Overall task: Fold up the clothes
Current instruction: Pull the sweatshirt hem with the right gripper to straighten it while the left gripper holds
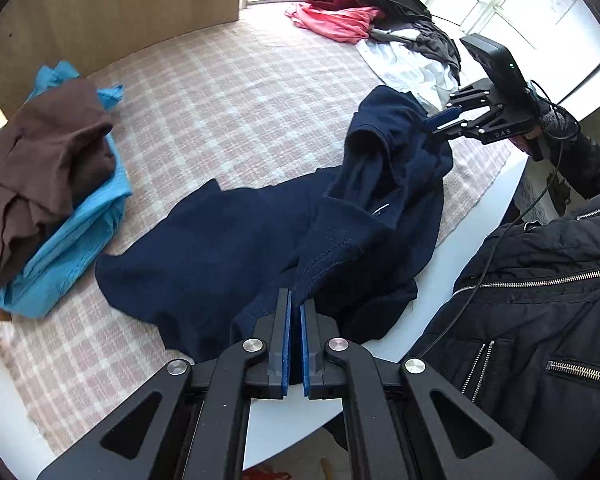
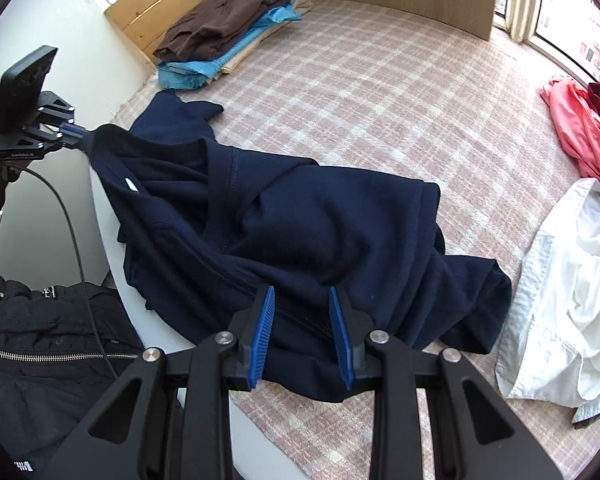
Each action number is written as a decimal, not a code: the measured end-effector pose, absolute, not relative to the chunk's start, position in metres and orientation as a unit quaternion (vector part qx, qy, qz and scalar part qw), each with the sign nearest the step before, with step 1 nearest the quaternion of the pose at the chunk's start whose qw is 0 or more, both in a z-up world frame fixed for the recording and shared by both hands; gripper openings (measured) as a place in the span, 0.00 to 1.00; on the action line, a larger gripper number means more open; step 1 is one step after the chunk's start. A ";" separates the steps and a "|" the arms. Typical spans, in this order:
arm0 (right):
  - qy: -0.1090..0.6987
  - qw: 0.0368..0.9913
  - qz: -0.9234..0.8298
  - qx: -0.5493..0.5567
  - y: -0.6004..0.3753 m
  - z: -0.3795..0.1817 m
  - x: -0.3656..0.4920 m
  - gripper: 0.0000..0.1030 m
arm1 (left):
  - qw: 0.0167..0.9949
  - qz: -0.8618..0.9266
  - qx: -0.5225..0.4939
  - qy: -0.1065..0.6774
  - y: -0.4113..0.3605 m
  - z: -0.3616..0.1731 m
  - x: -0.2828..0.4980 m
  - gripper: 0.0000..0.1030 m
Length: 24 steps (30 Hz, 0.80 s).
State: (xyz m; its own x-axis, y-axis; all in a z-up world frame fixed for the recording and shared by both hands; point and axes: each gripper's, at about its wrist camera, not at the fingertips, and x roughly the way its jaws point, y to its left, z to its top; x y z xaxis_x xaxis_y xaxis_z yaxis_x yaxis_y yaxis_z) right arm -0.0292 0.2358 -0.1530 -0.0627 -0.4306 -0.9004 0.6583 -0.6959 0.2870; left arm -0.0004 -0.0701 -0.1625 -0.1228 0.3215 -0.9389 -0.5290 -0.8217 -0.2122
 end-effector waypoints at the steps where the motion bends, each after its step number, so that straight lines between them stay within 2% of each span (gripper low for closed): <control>1: 0.108 0.389 -0.717 0.569 0.231 -0.154 -0.026 0.28 | 0.281 0.744 -0.601 0.082 -0.074 -0.166 0.001 0.03; 6: 0.186 0.415 -0.697 0.554 0.202 -0.160 -0.016 0.28 | 0.279 0.740 -0.605 0.088 -0.070 -0.171 -0.001 0.03; 17: 0.235 0.450 -0.655 0.560 0.175 -0.181 -0.021 0.27 | 0.278 0.741 -0.603 0.096 -0.071 -0.166 -0.005 0.03; 19: 0.241 0.452 -0.648 0.563 0.176 -0.181 -0.016 0.05 | 0.275 0.742 -0.604 0.095 -0.072 -0.166 -0.006 0.03; 24: 0.188 0.457 -0.691 0.528 0.199 -0.121 -0.020 0.05 | 0.270 0.755 -0.588 0.106 -0.068 -0.154 -0.010 0.03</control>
State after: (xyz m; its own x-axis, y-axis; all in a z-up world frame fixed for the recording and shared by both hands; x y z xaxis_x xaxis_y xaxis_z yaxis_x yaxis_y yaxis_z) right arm -0.0199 0.1991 -0.1214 -0.0261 -0.4333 -0.9009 0.8296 -0.5122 0.2223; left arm -0.0098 -0.0685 -0.1539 -0.1621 0.2836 -0.9452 -0.5329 -0.8313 -0.1580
